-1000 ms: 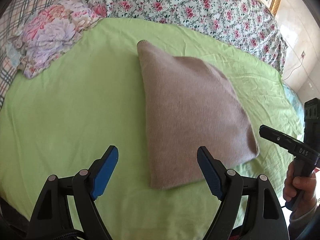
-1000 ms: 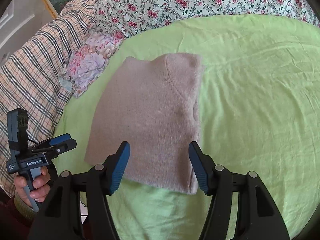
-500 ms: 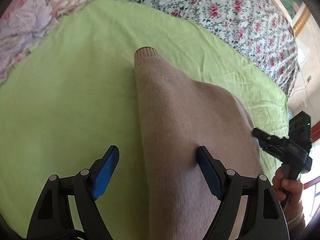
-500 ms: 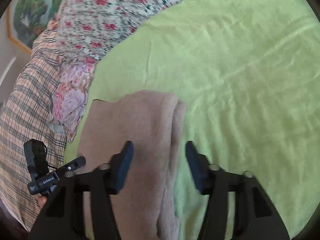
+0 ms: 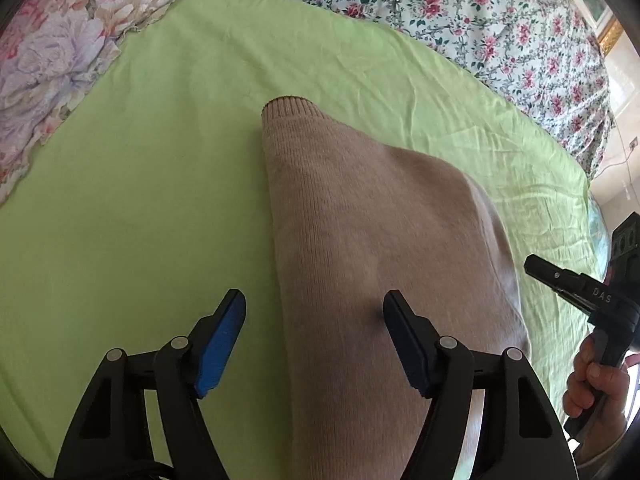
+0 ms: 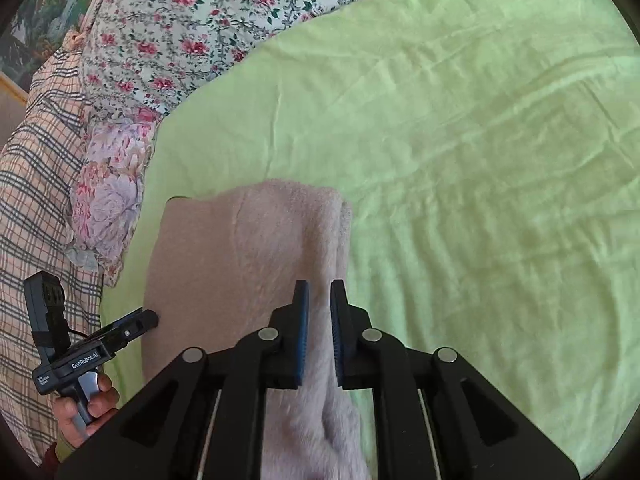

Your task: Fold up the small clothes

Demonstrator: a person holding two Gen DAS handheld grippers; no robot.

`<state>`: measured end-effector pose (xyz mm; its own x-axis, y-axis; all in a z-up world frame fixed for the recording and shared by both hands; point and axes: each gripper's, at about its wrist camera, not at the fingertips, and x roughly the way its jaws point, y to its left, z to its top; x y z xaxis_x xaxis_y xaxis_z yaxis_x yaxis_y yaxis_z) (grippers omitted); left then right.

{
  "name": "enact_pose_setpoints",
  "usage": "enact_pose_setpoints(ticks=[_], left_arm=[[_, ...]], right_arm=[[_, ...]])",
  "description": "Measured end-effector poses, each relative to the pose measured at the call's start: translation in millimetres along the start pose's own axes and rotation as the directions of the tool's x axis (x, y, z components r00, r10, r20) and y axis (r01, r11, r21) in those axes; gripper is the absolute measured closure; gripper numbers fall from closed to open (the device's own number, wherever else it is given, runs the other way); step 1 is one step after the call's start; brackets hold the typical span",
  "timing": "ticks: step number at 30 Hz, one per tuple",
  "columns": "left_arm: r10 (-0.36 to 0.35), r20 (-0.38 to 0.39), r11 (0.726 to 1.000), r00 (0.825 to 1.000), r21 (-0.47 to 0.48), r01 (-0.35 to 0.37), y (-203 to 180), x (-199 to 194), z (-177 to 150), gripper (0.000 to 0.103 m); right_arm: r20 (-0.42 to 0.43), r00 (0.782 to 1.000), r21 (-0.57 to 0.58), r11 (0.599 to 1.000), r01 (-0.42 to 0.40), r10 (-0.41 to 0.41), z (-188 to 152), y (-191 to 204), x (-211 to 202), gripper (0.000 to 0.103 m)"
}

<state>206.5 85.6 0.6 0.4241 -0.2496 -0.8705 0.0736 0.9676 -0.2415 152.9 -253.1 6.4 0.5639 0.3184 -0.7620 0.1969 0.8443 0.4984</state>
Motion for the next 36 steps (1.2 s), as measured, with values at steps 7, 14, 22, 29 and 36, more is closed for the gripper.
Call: enact_pose_setpoints(ticks=[7,14,22,29,36], left_arm=[[0.107,0.085,0.993,0.991,0.049,-0.112,-11,-36,-52,0.030],[0.176,0.179,0.979,0.968,0.072,-0.191,-20,-66,-107,0.024],[0.223,0.213,0.962,0.951,0.108,-0.249,-29,-83,-163,0.021],[0.278,0.195,0.937,0.941,0.162,-0.310,-44,-77,-191,0.020],[0.305,0.212,0.914,0.929,0.208,-0.347,-58,-82,-213,0.019]], right_arm=[[0.052,0.999,-0.172,0.985,0.023,-0.014,-45,26,-27,0.043],[0.076,0.997,-0.264,0.964,0.020,0.000,-97,39,-39,0.029],[0.106,0.994,-0.369,0.927,0.063,-0.025,-151,55,-55,0.014],[0.107,0.993,-0.399,0.912,0.090,-0.052,-181,61,-62,0.008],[0.103,0.993,-0.402,0.911,0.088,-0.051,-210,60,-67,0.005]])
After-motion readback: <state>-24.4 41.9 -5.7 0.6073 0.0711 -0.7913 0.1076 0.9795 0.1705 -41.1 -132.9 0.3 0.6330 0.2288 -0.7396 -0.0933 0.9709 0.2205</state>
